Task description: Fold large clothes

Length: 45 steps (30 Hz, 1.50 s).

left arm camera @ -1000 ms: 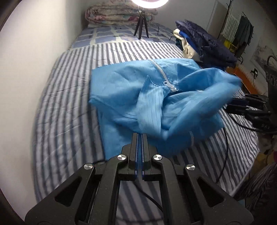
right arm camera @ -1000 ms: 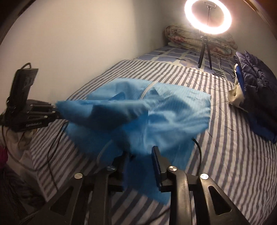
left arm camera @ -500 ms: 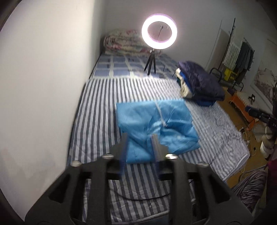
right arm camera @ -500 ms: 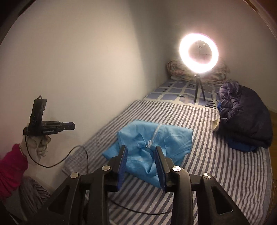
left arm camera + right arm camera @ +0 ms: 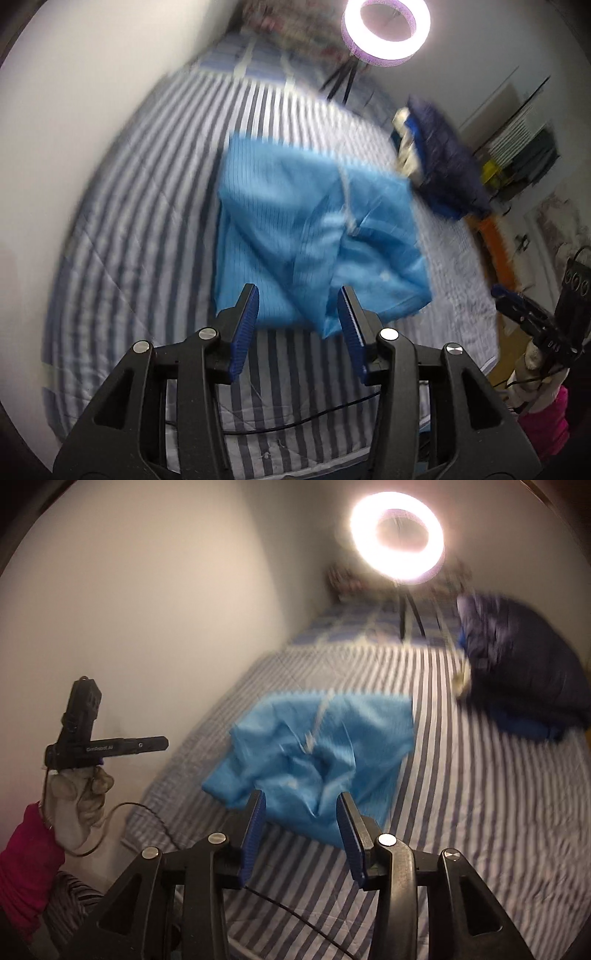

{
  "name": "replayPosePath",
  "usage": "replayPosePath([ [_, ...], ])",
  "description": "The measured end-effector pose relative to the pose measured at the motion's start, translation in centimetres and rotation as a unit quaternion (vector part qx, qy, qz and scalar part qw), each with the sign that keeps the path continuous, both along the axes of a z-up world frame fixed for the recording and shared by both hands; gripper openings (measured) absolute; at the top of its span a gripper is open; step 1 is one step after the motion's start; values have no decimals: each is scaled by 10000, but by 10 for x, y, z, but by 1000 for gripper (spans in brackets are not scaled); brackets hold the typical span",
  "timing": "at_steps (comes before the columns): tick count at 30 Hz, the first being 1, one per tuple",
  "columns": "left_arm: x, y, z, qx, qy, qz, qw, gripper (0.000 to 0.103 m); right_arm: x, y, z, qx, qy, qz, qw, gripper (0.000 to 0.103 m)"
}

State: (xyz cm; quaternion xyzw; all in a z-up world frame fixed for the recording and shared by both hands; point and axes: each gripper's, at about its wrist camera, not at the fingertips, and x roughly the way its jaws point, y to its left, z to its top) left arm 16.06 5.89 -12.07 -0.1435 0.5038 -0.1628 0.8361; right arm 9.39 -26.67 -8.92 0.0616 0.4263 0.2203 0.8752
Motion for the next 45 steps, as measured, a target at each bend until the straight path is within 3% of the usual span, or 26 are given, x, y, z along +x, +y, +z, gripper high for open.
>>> replayPosePath([
  [5, 10, -35, -32, 350, 302, -97, 9989, 45, 31, 4, -47, 118, 565, -335, 9978, 42],
  [11, 24, -56, -53, 756, 507, 33, 9958, 45, 57, 10, -59, 210, 906, -552, 9941, 42],
  [12, 26, -56, -57, 781, 534, 51, 9955, 39, 59, 13, -61, 170, 944, -541, 9939, 42],
  [13, 28, -57, -60, 823, 553, 49, 9951, 20, 63, 17, -64, 74, 1022, -514, 9934, 42],
  [14, 29, -57, -63, 877, 573, 28, 9945, 9, 66, 23, -68, -74, 1101, -486, 9927, 42],
  [15, 30, -59, -66, 954, 559, 5, 9939, 2, 68, 27, -71, -202, 1139, -456, 9922, 42],
  [16, 29, -60, -66, 1096, 438, -23, 9930, 0, 69, 32, -75, -357, 1157, -384, 9919, 33],
  [17, 28, -61, -64, 1247, 318, -37, 9917, 0, 69, 35, -77, -462, 1163, -340, 9916, 15],
  [19, 23, -57, -54, 1311, 106, -18, 9913, 0, 65, 40, -76, -717, 1013, -278, 9919, 2],
  [22, 13, -49, -37, 1390, -198, -20, 9901, 0, 48, 38, -64, -861, 550, -196, 9946, 0],
  [23, 9, -45, -35, 1257, -200, -46, 9919, 0, 44, 36, -62, -827, 466, -173, 9953, 0],
  [26, 6, -39, -42, 767, 42, -5, 9970, 0, 38, 35, -70, -722, 536, -82, 9959, 0],
  [28, 9, -42, -51, 583, 331, 40, 9977, 6, 40, 35, -78, -622, 657, -97, 9959, 0],
  [29, 11, -47, -53, 604, 342, -9, 9976, 9, 43, 35, -81, -515, 736, -113, 9959, 0],
  [31, 12, -60, -54, 816, 275, -57, 9963, 31, 45, 36, -85, -369, 842, -141, 9957, 0],
  [33, 15, -77, -58, 1263, 147, -189, 9917, 36, 46, 38, -88, -293, 951, -97, 9950, 3],
  [34, 19, -85, -63, 1541, 82, -231, 9877, 35, 48, 38, -90, -275, 1012, -71, 9945, 4],
  [35, 21, -89, -66, 1749, 27, -249, 9843, 28, 46, 39, -91, -257, 1043, -54, 9942, 4],
  [36, 22, -89, -70, 1757, 25, -260, 9841, 2, 46, 39, -93, -239, 1073, -41, 9939, 4],
  [43, 0, -82, -64, 1746, -41, -615, 9827, 1, 33, 40, -95, 135, 1280, 281, 9913, 0],
  [45, -6, -77, -65, 1719, 36, -681, 9827, 1, 29, 45, -96, -113, 1254, 409, 9912, 0],
])
